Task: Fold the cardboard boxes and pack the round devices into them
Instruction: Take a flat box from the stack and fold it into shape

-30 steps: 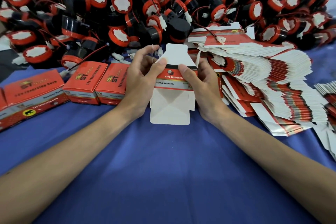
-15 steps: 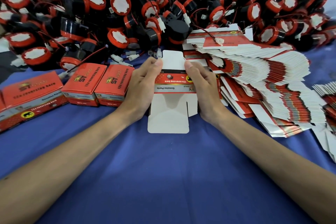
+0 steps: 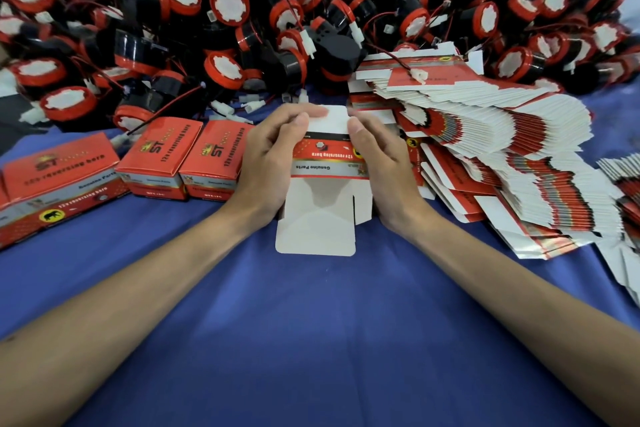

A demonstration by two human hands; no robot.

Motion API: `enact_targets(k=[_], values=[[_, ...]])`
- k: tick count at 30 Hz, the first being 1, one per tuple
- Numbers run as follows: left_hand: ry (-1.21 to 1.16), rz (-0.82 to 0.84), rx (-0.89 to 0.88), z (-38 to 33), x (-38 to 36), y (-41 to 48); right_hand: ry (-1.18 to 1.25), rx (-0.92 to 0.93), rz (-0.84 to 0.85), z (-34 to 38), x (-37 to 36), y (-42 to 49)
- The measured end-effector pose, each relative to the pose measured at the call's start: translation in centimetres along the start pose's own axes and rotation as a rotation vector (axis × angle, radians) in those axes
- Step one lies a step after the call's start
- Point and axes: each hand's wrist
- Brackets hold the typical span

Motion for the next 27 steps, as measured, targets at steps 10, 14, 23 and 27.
enact_targets(k=[10, 14, 23, 27], values=[[0.056, -0.055, 0.031, 0.12, -0.06, -0.03, -0.103, 0.035, -0.045, -0.21, -0.23, -0.15], [0.044, -0.139, 0.007, 0.07, -0.33, -0.07, -0.029, 0.052, 0.017, -0.08, -0.18, -0.31], [-0.019, -0.156, 0.097, 0.71, -0.2, 0.44, -0.004, 0.031, 0.057, -0.37, -0.06, -0.2], [0.003, -0.135, 0.121, 0.73, -0.29, 0.56, 0.023, 0.016, 0.044, -0.61, -0.01, 0.03]])
Point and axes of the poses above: each hand's wrist, its own y-axis towards the middle knuckle, its own x-axis out of the back of the hand, z = x × y, and after that the axes turned 5 degrees about y, right-handed
